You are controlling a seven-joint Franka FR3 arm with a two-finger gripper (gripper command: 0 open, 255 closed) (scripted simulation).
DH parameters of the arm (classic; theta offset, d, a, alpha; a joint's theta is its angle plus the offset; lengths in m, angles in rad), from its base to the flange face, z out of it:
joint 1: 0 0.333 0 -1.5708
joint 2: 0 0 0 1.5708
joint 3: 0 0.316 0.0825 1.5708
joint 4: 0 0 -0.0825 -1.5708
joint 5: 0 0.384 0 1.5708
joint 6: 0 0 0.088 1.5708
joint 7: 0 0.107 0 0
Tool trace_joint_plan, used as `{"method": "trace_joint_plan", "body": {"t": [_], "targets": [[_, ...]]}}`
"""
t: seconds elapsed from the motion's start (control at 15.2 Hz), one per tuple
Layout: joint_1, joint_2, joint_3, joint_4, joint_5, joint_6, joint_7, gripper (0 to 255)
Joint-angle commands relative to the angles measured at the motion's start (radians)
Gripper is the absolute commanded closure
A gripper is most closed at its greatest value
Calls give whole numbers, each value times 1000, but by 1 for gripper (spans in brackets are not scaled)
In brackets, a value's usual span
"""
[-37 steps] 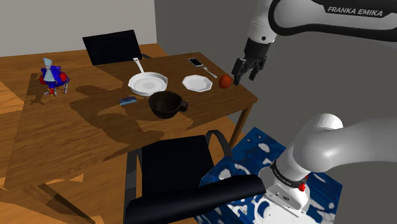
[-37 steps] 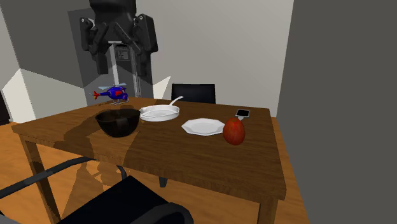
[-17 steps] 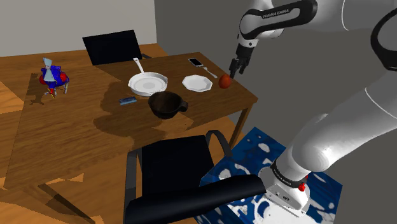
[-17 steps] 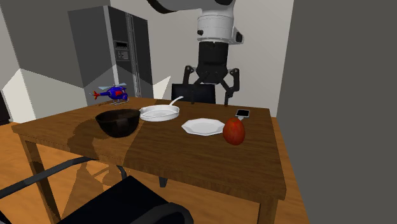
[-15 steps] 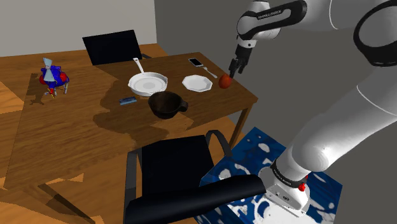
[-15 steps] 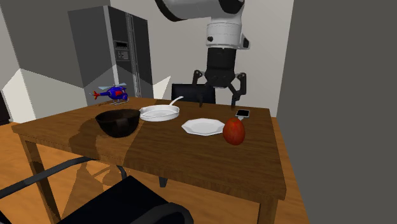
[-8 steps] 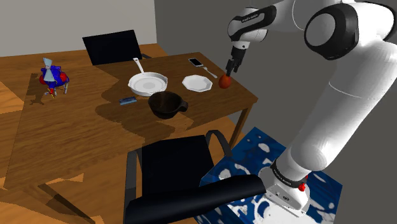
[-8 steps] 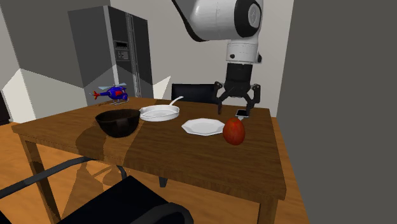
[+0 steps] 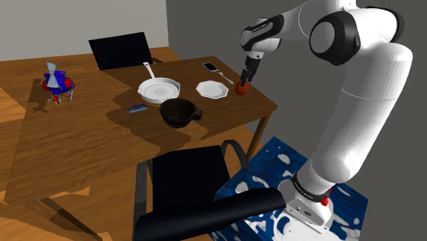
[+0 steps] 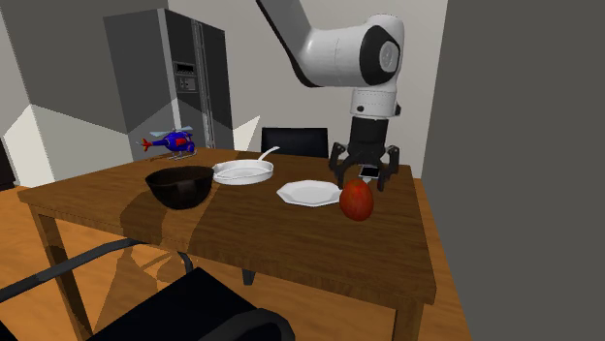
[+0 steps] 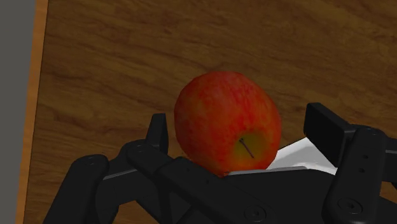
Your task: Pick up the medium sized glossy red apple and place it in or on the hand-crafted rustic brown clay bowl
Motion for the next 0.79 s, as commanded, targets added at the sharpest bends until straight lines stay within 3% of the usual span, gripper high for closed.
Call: {"method": "trace_joint_plan", "body": {"t": [0.0, 0.53, 0.59, 0.73], "targets": [[-1, 9, 2, -12, 6, 20, -4, 0], [-1, 8, 2, -12, 6, 20, -4, 0], [-1, 8, 2, -12, 6, 20, -4, 255], [-1, 8, 2, -13, 6, 20, -4, 255]]}}
